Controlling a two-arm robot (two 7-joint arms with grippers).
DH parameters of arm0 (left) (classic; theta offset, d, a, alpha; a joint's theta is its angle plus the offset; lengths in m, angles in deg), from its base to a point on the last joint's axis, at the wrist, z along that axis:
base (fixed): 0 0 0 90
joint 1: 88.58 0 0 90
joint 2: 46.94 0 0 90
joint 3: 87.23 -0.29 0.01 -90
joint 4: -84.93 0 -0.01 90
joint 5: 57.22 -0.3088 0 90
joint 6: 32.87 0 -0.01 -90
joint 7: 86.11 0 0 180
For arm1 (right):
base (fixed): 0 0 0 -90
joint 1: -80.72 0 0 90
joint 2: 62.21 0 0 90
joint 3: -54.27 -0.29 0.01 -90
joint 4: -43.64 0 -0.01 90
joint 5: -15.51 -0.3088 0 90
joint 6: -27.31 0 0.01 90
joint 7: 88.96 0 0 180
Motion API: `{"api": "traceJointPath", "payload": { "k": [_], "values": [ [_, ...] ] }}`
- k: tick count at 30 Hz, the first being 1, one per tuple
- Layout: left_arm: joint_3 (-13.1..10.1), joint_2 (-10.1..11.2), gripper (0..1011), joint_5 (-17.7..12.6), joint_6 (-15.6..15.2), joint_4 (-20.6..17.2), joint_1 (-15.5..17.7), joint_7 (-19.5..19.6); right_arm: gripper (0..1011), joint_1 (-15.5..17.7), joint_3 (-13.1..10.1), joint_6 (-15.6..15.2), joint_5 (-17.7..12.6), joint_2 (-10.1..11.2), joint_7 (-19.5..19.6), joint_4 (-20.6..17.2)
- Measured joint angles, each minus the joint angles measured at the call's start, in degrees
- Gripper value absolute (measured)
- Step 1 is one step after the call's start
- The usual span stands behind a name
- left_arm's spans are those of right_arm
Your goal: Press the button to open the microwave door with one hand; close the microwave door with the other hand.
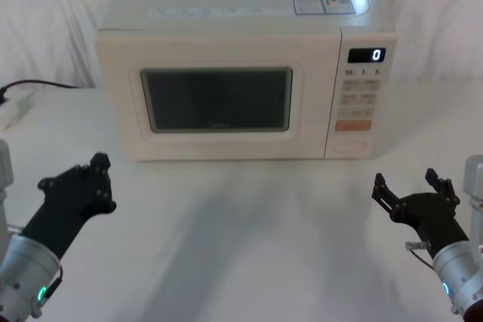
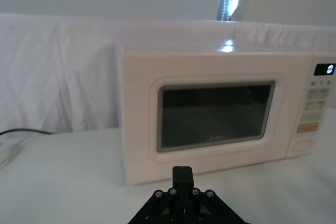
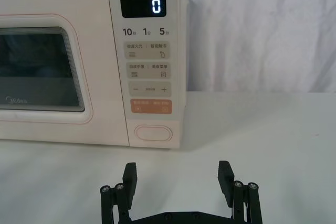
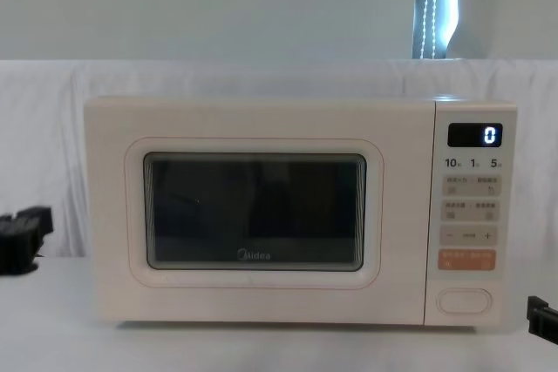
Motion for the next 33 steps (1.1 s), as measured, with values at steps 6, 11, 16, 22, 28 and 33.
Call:
{"api": "traceJointPath", "payload": {
  "k": [6, 11, 16, 22, 28, 33],
  "values": [
    [0.7, -0.8, 115, -0.5, 1.9, 1.1, -1.5, -0.6, 1002, 0.0, 0.0, 0.0, 0.0, 0.0, 0.0, 0.0],
    [1.1, -2.5, 277, -1.6, 3.6, 3.4, -2.0, -1.8, 1002, 0.0, 0.0, 0.0, 0.0, 0.0, 0.0, 0.0],
    [1.3, -3.9, 427, -2.5, 5.6, 5.7, -1.8, -2.2, 1002, 0.0, 0.0, 0.0, 0.0, 0.0, 0.0, 0.0],
    [1.8, -5.0, 632, -4.0, 8.1, 8.0, -1.6, -2.3, 1002, 0.0, 0.0, 0.0, 0.0, 0.0, 0.0, 0.0],
    [2.7, -5.9, 814, -5.1, 9.2, 9.1, -1.5, -2.5, 1002, 0.0, 0.0, 0.0, 0.0, 0.0, 0.0, 0.0],
    [3.2, -6.3, 968, -5.6, 9.2, 9.5, -1.6, -2.5, 1002, 0.0, 0.0, 0.0, 0.0, 0.0, 0.0, 0.0]
  ]
}}
